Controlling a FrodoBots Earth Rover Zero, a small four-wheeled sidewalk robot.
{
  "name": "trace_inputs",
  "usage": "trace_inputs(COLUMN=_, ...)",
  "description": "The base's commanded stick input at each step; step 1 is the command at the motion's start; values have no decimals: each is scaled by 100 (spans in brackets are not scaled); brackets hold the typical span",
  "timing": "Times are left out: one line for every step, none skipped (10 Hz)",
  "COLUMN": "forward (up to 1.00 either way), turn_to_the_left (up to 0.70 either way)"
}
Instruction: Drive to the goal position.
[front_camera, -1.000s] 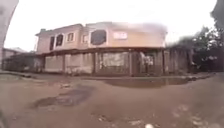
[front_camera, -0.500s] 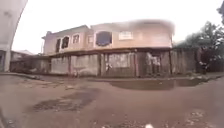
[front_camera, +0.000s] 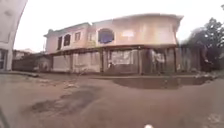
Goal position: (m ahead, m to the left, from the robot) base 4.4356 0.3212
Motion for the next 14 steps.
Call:
trace_inputs(forward=50, turn_to_the_left=-27)
trace_inputs(forward=50, turn_to_the_left=-27)
trace_inputs(forward=50, turn_to_the_left=-27)
trace_inputs(forward=50, turn_to_the_left=-24)
trace_inputs(forward=50, turn_to_the_left=-20)
trace_inputs(forward=50, turn_to_the_left=-16)
trace_inputs(forward=50, turn_to_the_left=-13)
trace_inputs(forward=50, turn_to_the_left=-12)
trace_inputs(forward=50, turn_to_the_left=-13)
trace_inputs(forward=50, turn_to_the_left=-15)
trace_inputs(forward=50, turn_to_the_left=-17)
trace_inputs(forward=50, turn_to_the_left=-19)
trace_inputs(forward=50, turn_to_the_left=-21)
trace_inputs(forward=50, turn_to_the_left=-23)
